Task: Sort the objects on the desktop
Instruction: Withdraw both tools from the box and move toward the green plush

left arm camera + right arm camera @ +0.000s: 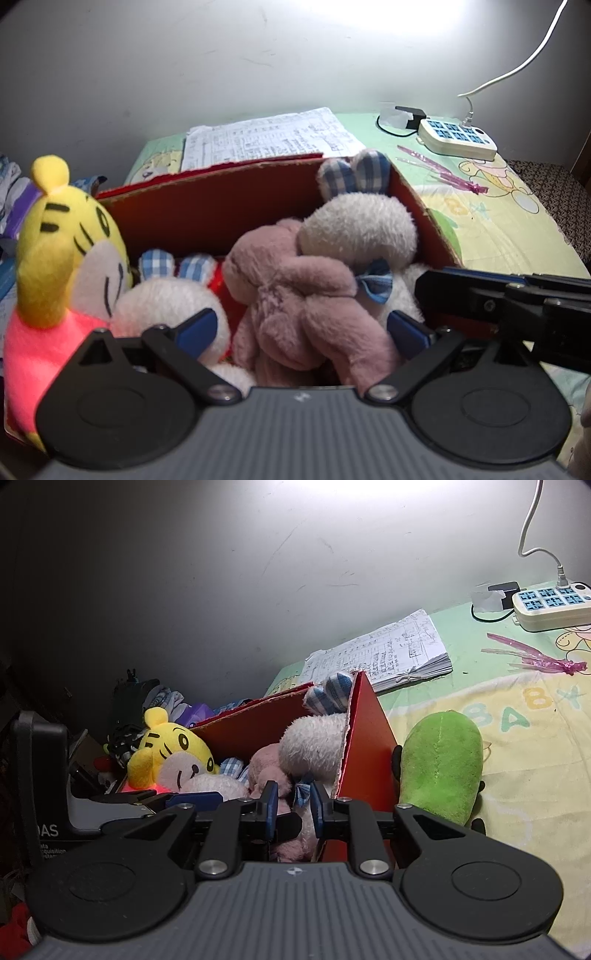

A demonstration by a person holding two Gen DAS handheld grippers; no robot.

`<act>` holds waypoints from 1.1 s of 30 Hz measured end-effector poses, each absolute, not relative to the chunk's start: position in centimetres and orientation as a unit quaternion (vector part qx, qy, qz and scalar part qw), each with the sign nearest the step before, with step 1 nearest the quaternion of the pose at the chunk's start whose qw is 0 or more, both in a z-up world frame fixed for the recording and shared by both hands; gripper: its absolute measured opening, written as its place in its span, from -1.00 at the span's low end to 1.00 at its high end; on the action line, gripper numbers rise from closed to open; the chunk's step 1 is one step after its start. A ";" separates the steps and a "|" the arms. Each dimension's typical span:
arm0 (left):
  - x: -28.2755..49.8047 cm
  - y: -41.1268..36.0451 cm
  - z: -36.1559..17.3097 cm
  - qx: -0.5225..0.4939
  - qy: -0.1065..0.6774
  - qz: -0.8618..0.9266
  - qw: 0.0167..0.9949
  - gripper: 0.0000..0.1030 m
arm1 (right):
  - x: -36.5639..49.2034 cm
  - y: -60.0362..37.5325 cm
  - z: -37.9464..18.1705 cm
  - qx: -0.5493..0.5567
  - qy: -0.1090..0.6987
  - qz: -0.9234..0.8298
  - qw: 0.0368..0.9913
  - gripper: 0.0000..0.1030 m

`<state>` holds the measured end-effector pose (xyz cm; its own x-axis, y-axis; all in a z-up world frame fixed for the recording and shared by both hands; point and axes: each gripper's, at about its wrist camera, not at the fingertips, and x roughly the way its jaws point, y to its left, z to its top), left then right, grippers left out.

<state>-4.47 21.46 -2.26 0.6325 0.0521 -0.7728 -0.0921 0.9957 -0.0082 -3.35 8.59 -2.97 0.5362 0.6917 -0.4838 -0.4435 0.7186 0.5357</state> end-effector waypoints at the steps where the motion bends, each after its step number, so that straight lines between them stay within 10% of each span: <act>1: -4.4 21.5 -2.3 -0.024 0.427 0.040 0.903 0.93 | -3.2 8.5 -3.0 0.179 0.351 0.332 0.857 -0.63; 33: -5.5 22.9 -0.7 -0.097 0.403 0.017 0.910 0.93 | -2.6 5.3 -3.0 0.266 0.302 0.346 0.848 -0.55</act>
<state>-5.51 22.87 -0.65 0.6751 -0.0469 -0.7363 -0.1091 0.9807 -0.1625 -2.59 5.30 -2.97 0.5786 0.7467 -0.3281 -0.4247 0.6192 0.6605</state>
